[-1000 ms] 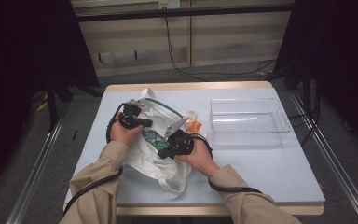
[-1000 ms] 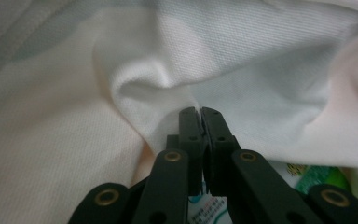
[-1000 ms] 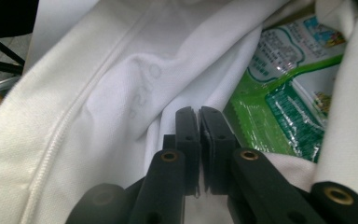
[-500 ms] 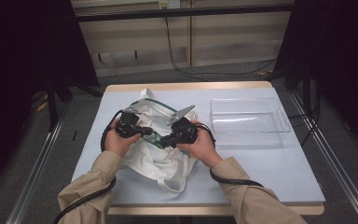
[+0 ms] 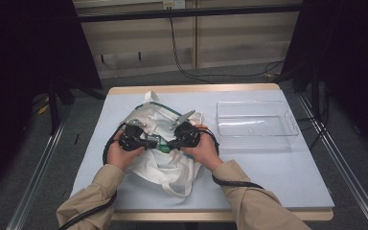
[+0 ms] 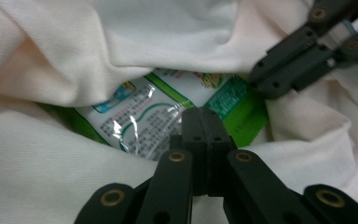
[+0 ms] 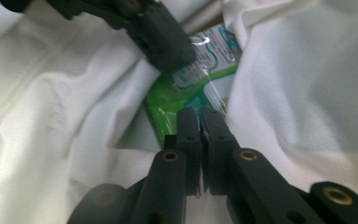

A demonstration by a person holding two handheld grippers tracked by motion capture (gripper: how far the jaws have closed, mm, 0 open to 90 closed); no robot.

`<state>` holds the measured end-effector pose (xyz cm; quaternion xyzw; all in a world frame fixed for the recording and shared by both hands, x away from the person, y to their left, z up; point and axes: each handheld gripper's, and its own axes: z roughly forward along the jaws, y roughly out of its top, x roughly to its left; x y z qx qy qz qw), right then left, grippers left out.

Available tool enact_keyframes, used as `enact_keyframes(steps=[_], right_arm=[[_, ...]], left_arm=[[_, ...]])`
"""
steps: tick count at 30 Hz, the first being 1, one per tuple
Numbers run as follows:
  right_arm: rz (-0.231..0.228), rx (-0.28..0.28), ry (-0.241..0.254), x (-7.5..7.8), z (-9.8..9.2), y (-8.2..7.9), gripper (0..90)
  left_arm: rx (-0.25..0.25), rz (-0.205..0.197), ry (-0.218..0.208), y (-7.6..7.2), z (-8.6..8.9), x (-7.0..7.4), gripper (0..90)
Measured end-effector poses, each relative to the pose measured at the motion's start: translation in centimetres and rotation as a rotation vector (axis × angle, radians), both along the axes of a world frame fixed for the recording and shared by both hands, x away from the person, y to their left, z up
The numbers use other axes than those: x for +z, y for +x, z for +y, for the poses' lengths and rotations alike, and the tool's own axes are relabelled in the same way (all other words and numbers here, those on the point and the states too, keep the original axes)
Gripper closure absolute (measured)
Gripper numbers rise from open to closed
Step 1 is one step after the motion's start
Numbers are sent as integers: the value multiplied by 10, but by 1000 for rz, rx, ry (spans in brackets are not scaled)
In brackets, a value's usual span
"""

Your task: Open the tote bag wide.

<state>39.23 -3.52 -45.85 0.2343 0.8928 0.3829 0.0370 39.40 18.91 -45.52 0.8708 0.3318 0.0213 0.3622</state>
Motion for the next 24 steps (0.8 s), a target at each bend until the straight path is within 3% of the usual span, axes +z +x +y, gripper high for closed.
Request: enact_keyframes(steps=[5,16,20,24], right_arm=[[18,-52,-26,-7,-2,5,900],[19,-83,-60,-10,-5,6,900],[23,-100,-53,-9,-6,4,900],[6,-97,-9,-3,-4,0,880]], left_arm=[[-22,14,51,-6,1,-5,900],[-21,31,78,-17,9,-10,900],[-21,38,79,-17,10,-10,900],[-19,34,76,-17,10,-11,900]])
